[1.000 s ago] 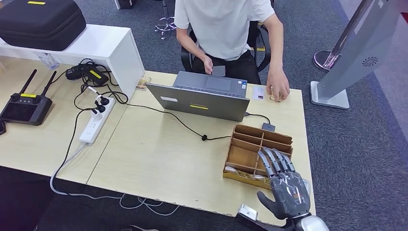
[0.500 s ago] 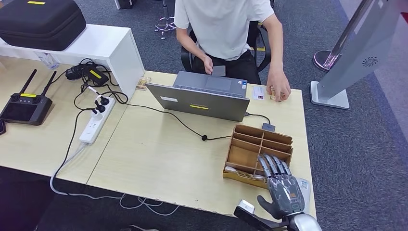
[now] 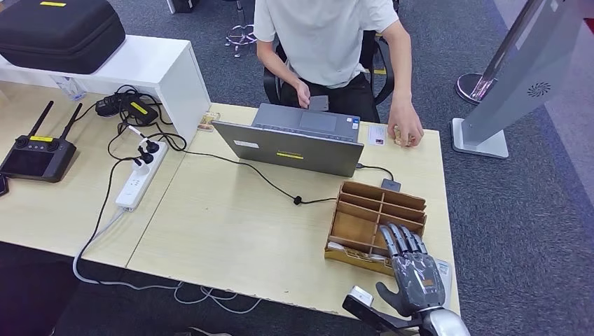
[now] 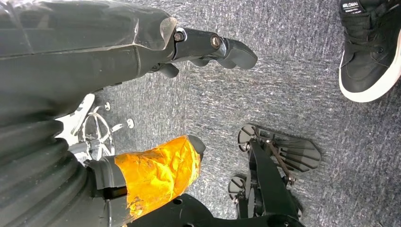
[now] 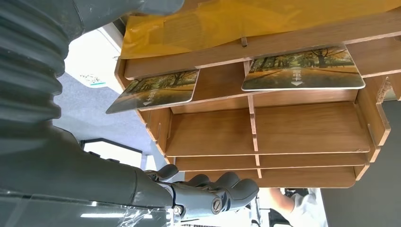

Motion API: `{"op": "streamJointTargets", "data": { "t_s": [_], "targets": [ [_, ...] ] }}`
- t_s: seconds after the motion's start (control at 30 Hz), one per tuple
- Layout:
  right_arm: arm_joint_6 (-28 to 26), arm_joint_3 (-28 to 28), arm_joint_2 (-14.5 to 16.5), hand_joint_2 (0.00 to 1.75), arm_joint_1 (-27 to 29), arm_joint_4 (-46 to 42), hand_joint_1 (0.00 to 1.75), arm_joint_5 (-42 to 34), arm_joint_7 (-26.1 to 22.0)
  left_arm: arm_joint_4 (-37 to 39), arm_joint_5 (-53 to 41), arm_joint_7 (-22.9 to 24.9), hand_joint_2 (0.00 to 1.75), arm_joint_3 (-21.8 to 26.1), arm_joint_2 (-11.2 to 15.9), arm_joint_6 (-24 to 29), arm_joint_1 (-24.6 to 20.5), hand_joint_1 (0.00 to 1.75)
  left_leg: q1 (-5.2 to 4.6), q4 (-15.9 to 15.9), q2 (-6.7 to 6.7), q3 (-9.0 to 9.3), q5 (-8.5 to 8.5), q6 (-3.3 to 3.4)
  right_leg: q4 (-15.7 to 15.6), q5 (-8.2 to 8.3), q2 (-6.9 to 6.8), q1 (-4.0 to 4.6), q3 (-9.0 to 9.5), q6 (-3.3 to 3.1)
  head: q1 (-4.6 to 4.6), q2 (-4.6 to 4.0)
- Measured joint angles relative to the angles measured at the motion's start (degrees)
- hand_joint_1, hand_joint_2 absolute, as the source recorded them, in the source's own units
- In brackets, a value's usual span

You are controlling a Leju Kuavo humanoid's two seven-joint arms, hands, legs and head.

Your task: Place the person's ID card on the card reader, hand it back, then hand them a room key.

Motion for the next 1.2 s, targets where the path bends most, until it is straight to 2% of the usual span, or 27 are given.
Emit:
{"op": "streamJointTargets", "data": {
  "t_s": [0.87, 1.2],
  "targets": [
    [0.00, -0.49, 0.22, 1.75, -0.05, 0.00, 0.00, 0.02, 0.00, 0.00, 0.01, 0.01, 1.75, 0.01, 0.00, 0.04, 0.00, 0.00, 0.00, 0.00, 0.00, 0.00, 0.00, 0.00, 0.00, 0.00, 0.00, 0.00, 0.00, 0.00, 0.00, 0.00],
    [-0.42, -2.39, 0.23, 1.75, 0.25, 0.02, 0.00, 0.02, -0.05, 0.00, 0.22, 0.02, 1.75, 0.67, 0.00, 0.06, 0.01, 0.00, 0.00, 0.00, 0.00, 0.00, 0.00, 0.00, 0.00, 0.00, 0.00, 0.00, -0.01, 0.00, 0.00, 0.00]
  ]
}}
